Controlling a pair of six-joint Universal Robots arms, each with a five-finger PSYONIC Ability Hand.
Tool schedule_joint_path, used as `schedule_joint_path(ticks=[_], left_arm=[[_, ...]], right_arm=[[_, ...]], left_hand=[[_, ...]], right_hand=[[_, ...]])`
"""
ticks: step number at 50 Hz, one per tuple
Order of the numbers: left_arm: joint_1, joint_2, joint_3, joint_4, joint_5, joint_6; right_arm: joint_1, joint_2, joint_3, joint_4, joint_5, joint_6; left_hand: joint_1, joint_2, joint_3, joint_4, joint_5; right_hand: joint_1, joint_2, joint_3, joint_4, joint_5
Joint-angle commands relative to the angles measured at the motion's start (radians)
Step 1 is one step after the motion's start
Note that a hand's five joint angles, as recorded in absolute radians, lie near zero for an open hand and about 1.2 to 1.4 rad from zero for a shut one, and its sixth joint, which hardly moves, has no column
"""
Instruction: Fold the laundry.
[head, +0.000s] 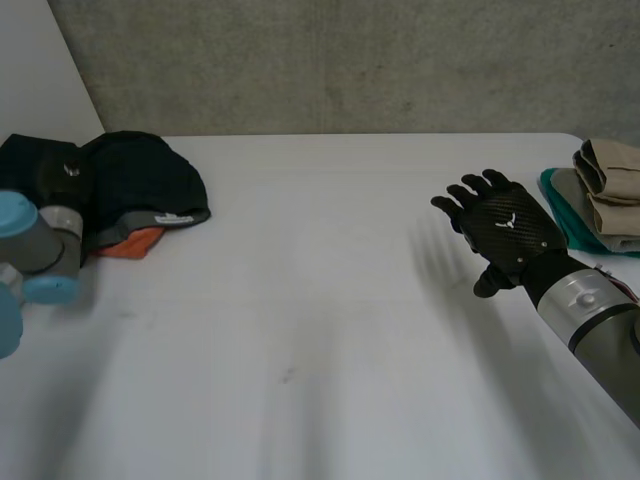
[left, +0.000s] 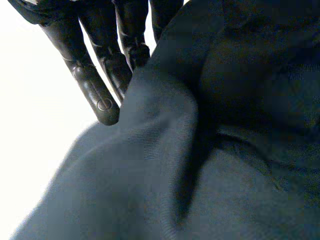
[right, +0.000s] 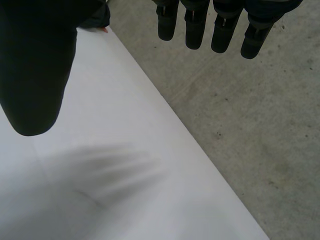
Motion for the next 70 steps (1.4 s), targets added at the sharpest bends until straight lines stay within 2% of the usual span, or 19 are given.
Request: schedule_joint_path(ticks=[1, 6, 11, 13, 18, 24, 26, 27, 30, 33, 38, 45, 53, 62, 64, 66, 67, 68, 70], left_arm=[[-0.121, 0.407, -0.274, 0.059, -0.106, -0.242], [-0.227, 0.658, -0.447, 0.044, -0.112, -0.471], [-0.420, 0.861, -0.604, -0.113, -0.106, -0.724], [-0.459, 0.887, -0.627, -0.158, -0.107, -0.779], [-0.609, 0.893, -0.690, -0.266, -0.113, -0.916], [-0.786, 0.673, -0.684, -0.341, -0.145, -0.984], [-0.816, 0.628, -0.658, -0.361, -0.162, -0.984], [-0.835, 0.602, -0.626, -0.397, -0.182, -0.979], [-0.838, 0.605, -0.597, -0.447, -0.210, -0.978], [-0.818, 0.666, -0.572, -0.499, -0.231, -0.975], [-0.743, 0.784, -0.581, -0.505, -0.224, -0.958], [-0.610, 0.830, -0.581, -0.500, -0.113, -0.757], [-0.495, 0.657, -0.552, -0.499, 0.042, -0.412], [-0.485, 0.418, -0.443, -0.499, 0.080, -0.249], [-0.487, 0.392, -0.426, -0.499, 0.080, -0.234], [-0.488, 0.372, -0.412, -0.504, 0.075, -0.220], [-0.490, 0.370, -0.412, -0.504, 0.074, -0.218], [-0.493, 0.370, -0.418, -0.501, 0.068, -0.221], [-0.499, 0.378, -0.423, -0.499, 0.062, -0.229]], right_arm=[[-0.011, -0.021, 0.013, 0.001, 0.001, 0.005], [-0.012, -0.034, 0.013, 0.001, 0.004, 0.008], [-0.017, -0.057, 0.016, 0.008, 0.007, 0.017], [-0.017, -0.058, 0.016, 0.017, 0.010, 0.017], [-0.038, -0.058, 0.014, 0.043, 0.035, 0.018], [-0.044, -0.055, 0.016, 0.047, 0.055, 0.018], [-0.046, -0.055, 0.019, 0.056, 0.058, 0.018], [-0.046, -0.055, 0.020, 0.062, 0.060, 0.020], [-0.046, -0.055, 0.020, 0.095, 0.075, 0.026], [-0.040, -0.057, 0.016, 0.122, 0.096, 0.054], [-0.035, -0.058, -0.012, 0.169, 0.164, 0.165], [0.027, -0.051, -0.064, 0.322, 0.204, 0.316], [0.130, 0.074, -0.101, 0.350, 0.202, 0.425], [0.273, 0.290, -0.208, 0.237, 0.290, 0.411], [0.282, 0.321, -0.230, 0.196, 0.323, 0.402], [0.284, 0.333, -0.240, 0.172, 0.331, 0.390], [0.284, 0.345, -0.253, 0.156, 0.333, 0.373], [0.282, 0.350, -0.260, 0.149, 0.333, 0.359], [0.281, 0.350, -0.277, 0.143, 0.336, 0.325]], left_hand=[[0.374, 0.233, 0.239, 0.224, 0.298], [0.374, 0.233, 0.239, 0.224, 0.298], [0.374, 0.233, 0.239, 0.224, 0.298], [0.374, 0.233, 0.239, 0.224, 0.298], [0.374, 0.233, 0.239, 0.224, 0.298], [0.374, 0.233, 0.239, 0.224, 0.298], [0.042, -0.100, -0.093, -0.109, -0.034], [-0.256, -0.398, -0.392, -0.407, -0.333], [-0.441, -0.583, -0.576, -0.592, -0.517], [-0.784, -0.926, -0.919, -0.935, -0.861], [-0.797, -0.938, -0.932, -0.948, -0.873], [-0.799, -0.941, -0.935, -0.950, -0.876], [-0.838, -0.979, -0.973, -0.988, -0.914], [-0.817, -0.959, -0.953, -0.968, -0.894], [-0.765, -0.906, -0.900, -0.916, -0.841], [-0.449, -0.591, -0.584, -0.600, -0.525], [-0.276, -0.418, -0.411, -0.427, -0.352], [0.124, -0.018, -0.011, -0.027, 0.048], [0.374, 0.232, 0.238, 0.223, 0.297]], right_hand=[[-0.054, -0.039, -0.036, -0.035, -0.047], [-0.054, -0.039, -0.036, -0.035, -0.047], [-0.054, -0.039, -0.036, -0.035, -0.047], [-0.054, -0.039, -0.036, -0.035, -0.047], [-0.054, -0.039, -0.036, -0.035, -0.047], [-0.054, -0.039, -0.036, -0.035, -0.047], [-0.054, -0.039, -0.036, -0.035, -0.047], [-0.054, -0.039, -0.036, -0.035, -0.047], [-0.054, -0.039, -0.036, -0.035, -0.047], [-0.054, -0.039, -0.036, -0.035, -0.047], [-0.054, -0.039, -0.036, -0.035, -0.047], [-0.054, -0.039, -0.036, -0.035, -0.047], [-0.054, -0.039, -0.036, -0.035, -0.047], [-0.054, -0.039, -0.036, -0.035, -0.047], [0.052, 0.067, 0.070, 0.071, 0.059], [0.225, 0.240, 0.243, 0.244, 0.232], [0.508, 0.523, 0.526, 0.527, 0.515], [0.746, 0.762, 0.764, 0.766, 0.754], [1.165, 1.180, 1.183, 1.184, 1.173]])
